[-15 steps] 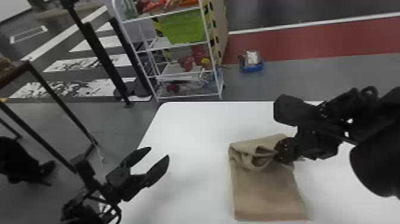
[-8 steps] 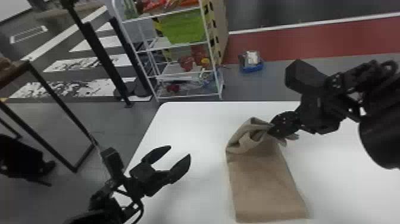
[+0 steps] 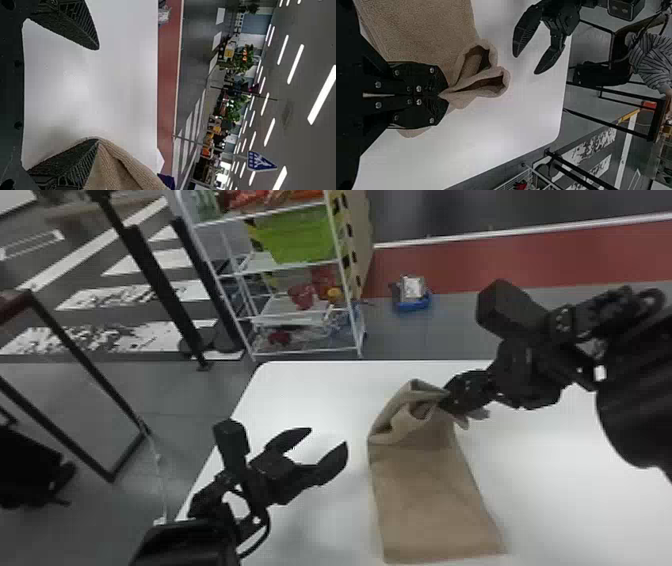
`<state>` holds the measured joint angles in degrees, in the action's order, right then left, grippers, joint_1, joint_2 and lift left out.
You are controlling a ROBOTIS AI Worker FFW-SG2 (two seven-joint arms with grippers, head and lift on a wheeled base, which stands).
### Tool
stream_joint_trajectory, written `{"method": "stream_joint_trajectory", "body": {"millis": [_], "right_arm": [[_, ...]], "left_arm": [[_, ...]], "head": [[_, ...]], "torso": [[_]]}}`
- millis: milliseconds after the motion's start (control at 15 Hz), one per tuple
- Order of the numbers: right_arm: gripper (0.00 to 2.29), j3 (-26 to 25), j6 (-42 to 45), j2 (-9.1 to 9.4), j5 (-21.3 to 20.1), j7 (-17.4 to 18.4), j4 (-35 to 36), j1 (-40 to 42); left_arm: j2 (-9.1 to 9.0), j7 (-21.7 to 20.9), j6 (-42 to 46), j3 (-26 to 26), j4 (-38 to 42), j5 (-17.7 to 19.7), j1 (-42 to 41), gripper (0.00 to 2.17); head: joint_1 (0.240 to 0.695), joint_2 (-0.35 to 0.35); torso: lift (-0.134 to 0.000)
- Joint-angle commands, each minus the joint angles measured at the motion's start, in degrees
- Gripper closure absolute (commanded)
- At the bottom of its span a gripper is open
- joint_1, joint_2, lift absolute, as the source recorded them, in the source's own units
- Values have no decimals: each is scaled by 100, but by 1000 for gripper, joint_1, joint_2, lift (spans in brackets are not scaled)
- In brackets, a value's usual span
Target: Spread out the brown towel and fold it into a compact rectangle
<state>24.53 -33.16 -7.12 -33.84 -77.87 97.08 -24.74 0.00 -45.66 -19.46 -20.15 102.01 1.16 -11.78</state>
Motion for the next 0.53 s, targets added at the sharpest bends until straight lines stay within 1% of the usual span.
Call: {"method": "stream_joint_trajectory", "body": {"millis": [0,67,267,467], "right_arm": [[1656,-1,-20,0,9,-45,48,13],[1656,-10,-20,0,9,-45,48,4],[1656,-19,-20,0,9,-45,48,-14],[1656,-54,-20,53,9,-45,57,-31]], "left_arm": [[-15,-189,-159,55,-5,-72,-35,49],[-15,-365,-370,64,91,-81,-123,49],[-15,-628,-581,72,469,51,-448,49],[-15,-435,-493,301,531,95,-518,49]], "head": [[695,302],[695,299],[695,286],[695,280]], "torso": [[-124],[-124],[-124],[-124]]}}
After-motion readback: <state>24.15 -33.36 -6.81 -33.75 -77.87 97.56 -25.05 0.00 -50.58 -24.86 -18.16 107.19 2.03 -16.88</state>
